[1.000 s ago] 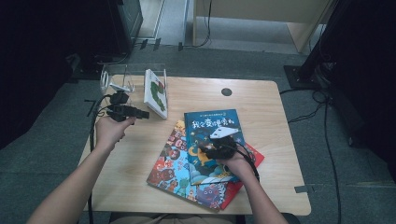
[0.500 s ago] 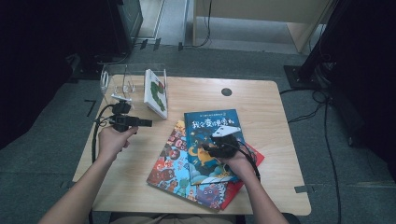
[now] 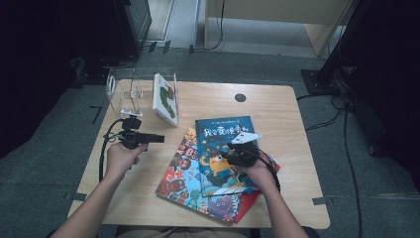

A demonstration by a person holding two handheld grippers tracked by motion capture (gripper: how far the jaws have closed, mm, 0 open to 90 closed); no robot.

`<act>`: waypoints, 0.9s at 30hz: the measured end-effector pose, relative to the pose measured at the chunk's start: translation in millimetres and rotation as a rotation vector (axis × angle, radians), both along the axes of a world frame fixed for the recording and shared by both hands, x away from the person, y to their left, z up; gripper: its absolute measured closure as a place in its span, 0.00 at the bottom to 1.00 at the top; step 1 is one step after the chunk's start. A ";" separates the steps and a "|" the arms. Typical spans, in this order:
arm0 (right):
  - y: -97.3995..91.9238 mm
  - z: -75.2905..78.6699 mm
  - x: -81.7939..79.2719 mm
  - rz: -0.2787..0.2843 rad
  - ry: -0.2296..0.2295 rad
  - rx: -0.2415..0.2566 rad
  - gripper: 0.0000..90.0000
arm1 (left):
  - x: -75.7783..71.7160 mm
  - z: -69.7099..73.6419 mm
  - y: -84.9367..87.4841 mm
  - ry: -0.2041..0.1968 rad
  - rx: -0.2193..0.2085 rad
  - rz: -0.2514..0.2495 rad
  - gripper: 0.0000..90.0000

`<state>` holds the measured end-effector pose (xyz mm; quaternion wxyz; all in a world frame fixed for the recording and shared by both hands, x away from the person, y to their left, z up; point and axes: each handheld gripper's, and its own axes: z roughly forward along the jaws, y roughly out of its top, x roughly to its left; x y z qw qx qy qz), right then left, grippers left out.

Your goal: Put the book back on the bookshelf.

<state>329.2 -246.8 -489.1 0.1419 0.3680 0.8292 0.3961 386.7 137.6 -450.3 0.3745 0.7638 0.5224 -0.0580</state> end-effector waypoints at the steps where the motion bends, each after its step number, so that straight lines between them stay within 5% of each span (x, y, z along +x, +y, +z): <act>1: -1.7 0.6 -0.3 -0.006 0.003 0.002 0.63 | -1.2 -1.2 -0.6 -0.007 -0.001 -0.004 0.54; 16: -33.6 5.3 -5.7 -0.106 0.024 0.005 1.00 | -10.9 -1.8 -9.0 -0.070 -0.019 -0.047 0.54; 27: -67.7 4.6 -11.0 -0.223 0.010 0.001 1.00 | -9.9 -4.5 -11.0 -0.063 -0.049 -0.076 0.53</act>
